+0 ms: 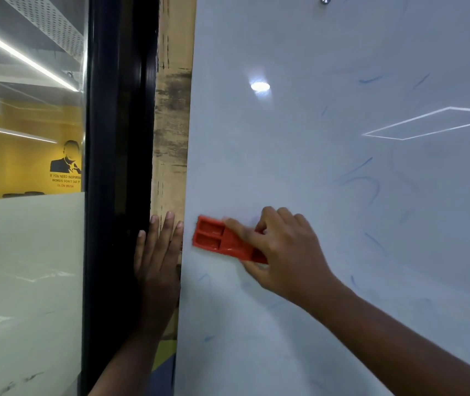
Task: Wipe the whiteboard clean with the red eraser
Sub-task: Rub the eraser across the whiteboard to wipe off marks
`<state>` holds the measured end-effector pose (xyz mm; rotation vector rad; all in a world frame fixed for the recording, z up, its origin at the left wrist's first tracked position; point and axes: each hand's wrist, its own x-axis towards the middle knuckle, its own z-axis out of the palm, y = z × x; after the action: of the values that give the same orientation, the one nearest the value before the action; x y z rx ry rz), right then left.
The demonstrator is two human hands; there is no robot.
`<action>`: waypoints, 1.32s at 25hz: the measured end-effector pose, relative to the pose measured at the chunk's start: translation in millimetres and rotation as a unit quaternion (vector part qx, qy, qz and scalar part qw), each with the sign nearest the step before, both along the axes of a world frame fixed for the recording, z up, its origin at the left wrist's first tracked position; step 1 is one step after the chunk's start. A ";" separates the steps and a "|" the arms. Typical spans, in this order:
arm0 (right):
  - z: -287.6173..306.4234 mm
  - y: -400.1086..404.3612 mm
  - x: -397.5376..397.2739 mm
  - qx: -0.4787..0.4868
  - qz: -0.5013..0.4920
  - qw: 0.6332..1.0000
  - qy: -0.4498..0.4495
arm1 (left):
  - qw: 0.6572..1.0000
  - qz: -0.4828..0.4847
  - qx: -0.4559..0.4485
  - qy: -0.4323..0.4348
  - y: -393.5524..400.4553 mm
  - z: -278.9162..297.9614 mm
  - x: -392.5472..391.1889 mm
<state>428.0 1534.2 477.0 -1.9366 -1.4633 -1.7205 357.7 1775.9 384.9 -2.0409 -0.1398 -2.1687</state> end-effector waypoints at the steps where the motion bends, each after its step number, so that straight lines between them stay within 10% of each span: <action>1: 7.7 -7.9 5.1 0.021 -0.002 1.000 0.007 | 1.000 0.000 0.002 -0.001 -0.1 -0.2 -0.3; 11: 7.6 -46.9 23.5 0.285 0.011 0.935 0.213 | 1.000 -0.011 -0.017 0.008 -6.0 -18.0 -1.4; 24: -148.3 -19.0 -5.6 -0.021 -0.006 0.997 0.073 | 0.998 0.022 -0.008 0.051 -4.8 -58.4 -10.4; 33: -127.8 -29.4 -1.6 0.257 0.025 0.933 0.251 | 0.999 0.006 -0.022 0.035 -6.8 -61.6 -8.4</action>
<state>426.4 1504.7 349.2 -1.8273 -0.7784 -1.2732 349.3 1769.1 323.3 -2.1316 -0.1917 -2.1014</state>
